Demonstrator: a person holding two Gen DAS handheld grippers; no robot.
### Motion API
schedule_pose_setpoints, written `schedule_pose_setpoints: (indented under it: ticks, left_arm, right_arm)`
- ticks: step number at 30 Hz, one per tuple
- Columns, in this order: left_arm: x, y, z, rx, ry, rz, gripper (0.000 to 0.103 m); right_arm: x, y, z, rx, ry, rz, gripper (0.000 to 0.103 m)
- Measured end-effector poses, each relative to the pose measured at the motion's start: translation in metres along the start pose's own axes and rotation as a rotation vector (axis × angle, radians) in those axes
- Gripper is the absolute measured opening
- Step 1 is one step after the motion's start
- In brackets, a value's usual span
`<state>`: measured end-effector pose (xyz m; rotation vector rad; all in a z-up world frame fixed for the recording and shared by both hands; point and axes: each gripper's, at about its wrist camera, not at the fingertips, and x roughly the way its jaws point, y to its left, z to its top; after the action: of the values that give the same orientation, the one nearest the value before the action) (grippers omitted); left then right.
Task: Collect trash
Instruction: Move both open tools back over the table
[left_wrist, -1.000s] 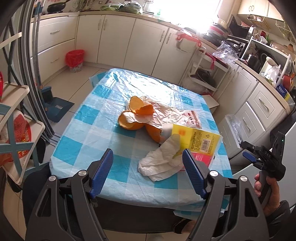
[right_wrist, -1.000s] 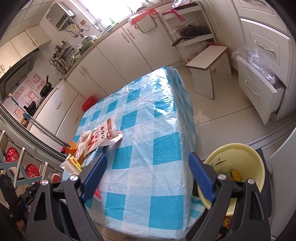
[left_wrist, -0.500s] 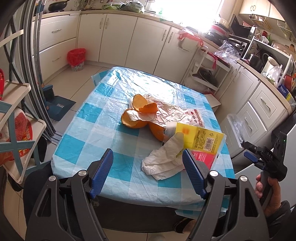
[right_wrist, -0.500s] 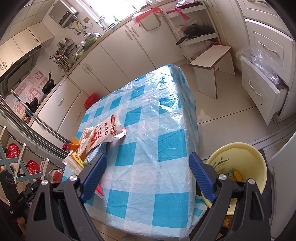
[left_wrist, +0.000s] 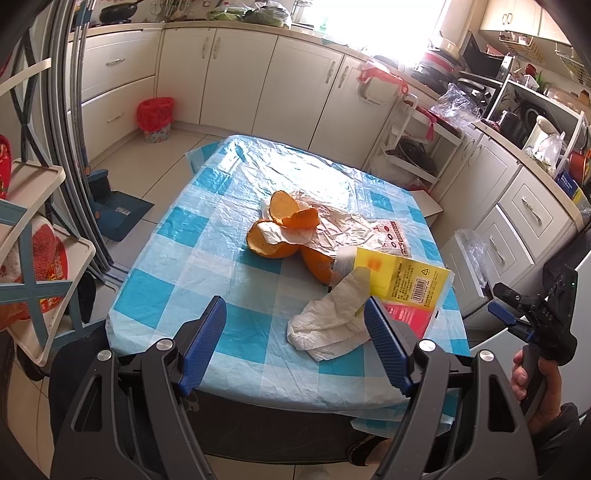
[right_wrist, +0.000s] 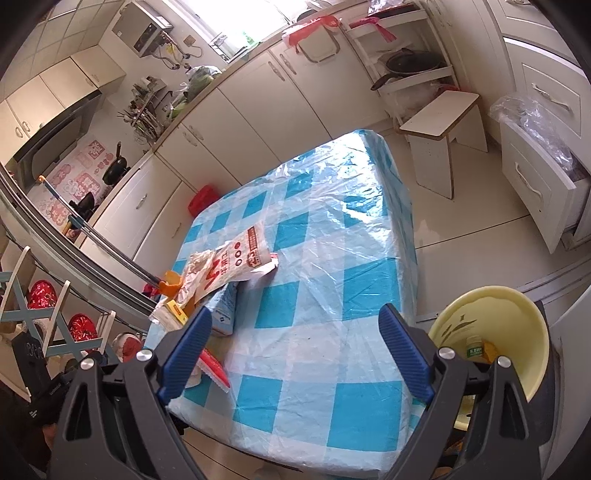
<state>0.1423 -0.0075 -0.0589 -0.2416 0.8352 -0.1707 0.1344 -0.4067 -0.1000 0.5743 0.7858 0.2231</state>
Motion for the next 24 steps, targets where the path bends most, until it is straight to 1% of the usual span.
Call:
schedule_pose_setpoints:
  ticks: [4,7,11,19,24]
  left_arm:
    - [-0.001,0.003,0.001,0.0,-0.002,0.005,0.073]
    - [-0.002,0.006,0.001,-0.003,-0.001,0.009,0.073]
    - [-0.002,0.007,0.001,-0.003,-0.002,0.01,0.073]
    - [-0.002,0.007,0.001,-0.003,-0.002,0.01,0.073]
    - [-0.001,0.013,0.001,-0.001,0.001,0.015,0.073]
  right_arm:
    - [0.001,0.016,-0.003,-0.05,0.008,0.081,0.091]
    - [0.004,0.028,-0.007,-0.098,0.024,0.11,0.092]
    - [0.008,0.038,-0.013,-0.131,0.044,0.129,0.092]
    - [0.008,0.045,-0.018,-0.158,0.061,0.161,0.092]
    - [0.008,0.056,-0.023,-0.196,0.078,0.201,0.092]
